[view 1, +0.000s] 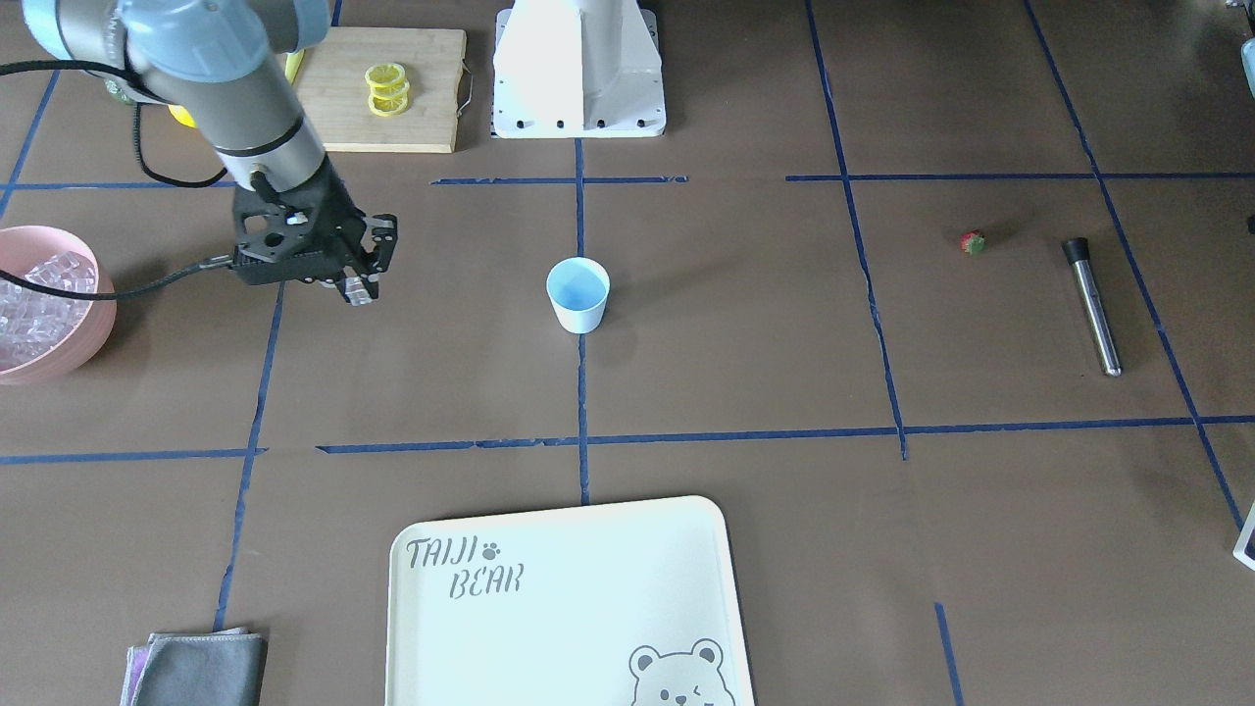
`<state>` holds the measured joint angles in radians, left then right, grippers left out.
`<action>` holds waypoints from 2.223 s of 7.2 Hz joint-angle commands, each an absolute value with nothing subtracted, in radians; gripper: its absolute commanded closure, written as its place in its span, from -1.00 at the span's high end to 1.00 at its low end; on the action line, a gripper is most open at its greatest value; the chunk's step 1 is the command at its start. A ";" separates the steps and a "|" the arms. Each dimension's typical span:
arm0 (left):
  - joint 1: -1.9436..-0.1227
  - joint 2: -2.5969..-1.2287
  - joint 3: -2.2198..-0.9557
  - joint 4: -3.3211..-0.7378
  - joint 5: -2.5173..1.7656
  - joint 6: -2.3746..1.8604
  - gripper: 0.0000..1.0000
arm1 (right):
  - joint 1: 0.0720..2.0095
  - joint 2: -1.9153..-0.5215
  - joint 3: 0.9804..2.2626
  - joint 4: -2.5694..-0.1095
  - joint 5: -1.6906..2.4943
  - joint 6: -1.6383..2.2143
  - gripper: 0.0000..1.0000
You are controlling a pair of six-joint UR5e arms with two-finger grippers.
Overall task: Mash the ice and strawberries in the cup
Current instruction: 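Carry the held ice with the right gripper over the blue cup, then open the right gripper to drop the ice into the blue cup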
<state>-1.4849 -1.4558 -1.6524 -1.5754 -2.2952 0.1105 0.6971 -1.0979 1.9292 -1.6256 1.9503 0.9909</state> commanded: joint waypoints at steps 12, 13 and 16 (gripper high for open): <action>-1.462 -1.459 -1.660 -1.577 -2.295 0.110 1.00 | 0.476 -0.800 1.826 -1.815 1.757 1.127 -1.00; -1.462 -1.459 -1.660 -1.577 -2.295 0.110 1.00 | 0.450 -0.732 1.736 -1.813 1.731 1.164 -1.00; -1.462 -1.459 -1.660 -1.575 -2.296 0.110 1.00 | 0.439 -0.696 1.622 -1.784 1.672 1.151 -1.00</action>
